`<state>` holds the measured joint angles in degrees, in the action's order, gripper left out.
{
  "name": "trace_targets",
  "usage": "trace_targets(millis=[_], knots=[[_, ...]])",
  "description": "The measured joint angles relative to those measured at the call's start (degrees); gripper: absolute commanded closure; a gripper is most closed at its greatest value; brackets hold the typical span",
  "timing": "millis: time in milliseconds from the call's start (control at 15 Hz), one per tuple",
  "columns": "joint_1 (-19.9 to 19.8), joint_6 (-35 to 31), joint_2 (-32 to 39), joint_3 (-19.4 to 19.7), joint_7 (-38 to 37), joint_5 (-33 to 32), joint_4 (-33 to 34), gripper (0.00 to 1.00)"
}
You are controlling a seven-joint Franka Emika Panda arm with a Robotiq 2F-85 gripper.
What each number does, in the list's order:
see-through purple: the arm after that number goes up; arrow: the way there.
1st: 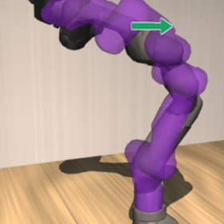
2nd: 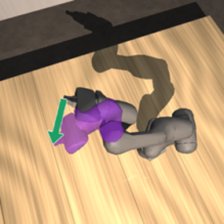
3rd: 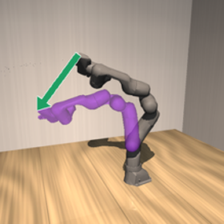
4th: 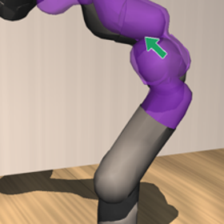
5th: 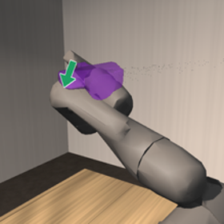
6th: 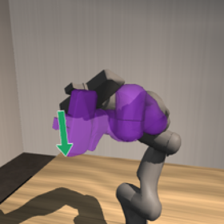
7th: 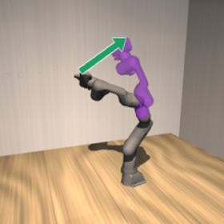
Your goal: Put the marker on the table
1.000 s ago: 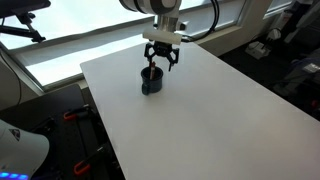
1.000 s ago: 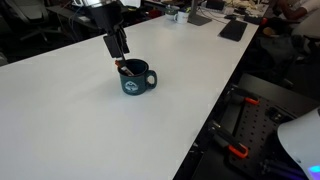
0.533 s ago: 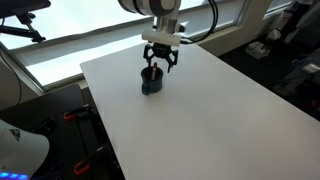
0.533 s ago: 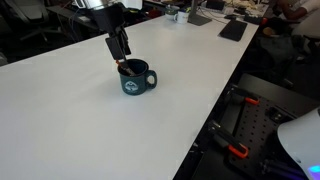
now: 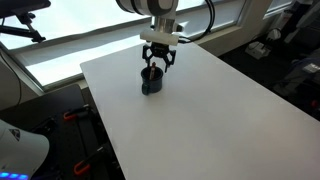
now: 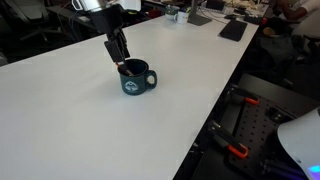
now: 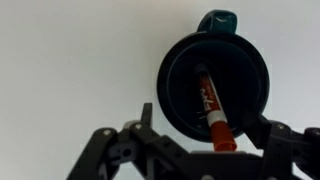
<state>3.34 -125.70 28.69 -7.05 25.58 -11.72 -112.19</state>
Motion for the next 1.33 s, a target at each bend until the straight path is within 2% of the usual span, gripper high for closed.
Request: trace_targets(millis=[333, 400, 467, 533, 600, 733, 800, 933, 1133, 1200, 1333], knots=[[0.82, -0.02, -0.33, -0.03, -0.05, -0.26, -0.07, 0.52], [0.95, -0.02, -0.43, -0.03, -0.06, -0.29, -0.08, 0.49], [1.02, -0.02, -0.57, -0.03, -0.06, -0.31, -0.08, 0.42], [1.09, -0.02, -0.66, -0.03, -0.09, -0.31, -0.08, 0.43], [1.15, -0.02, -0.71, -0.03, -0.09, -0.31, -0.09, 0.4], [1.29, -0.02, -0.74, -0.03, -0.09, -0.31, -0.1, 0.44], [1.35, -0.02, -0.74, -0.03, -0.09, -0.31, -0.1, 0.66], [1.44, -0.02, -0.74, -0.03, -0.09, -0.31, -0.11, 0.69], [1.46, -0.02, -0.81, -0.03, -0.09, -0.34, -0.08, 0.95], [1.46, -0.02, -0.95, -0.03, -0.09, -0.34, -0.08, 0.99], [1.46, -0.02, -1.04, -0.03, -0.09, -0.34, -0.09, 0.95]])
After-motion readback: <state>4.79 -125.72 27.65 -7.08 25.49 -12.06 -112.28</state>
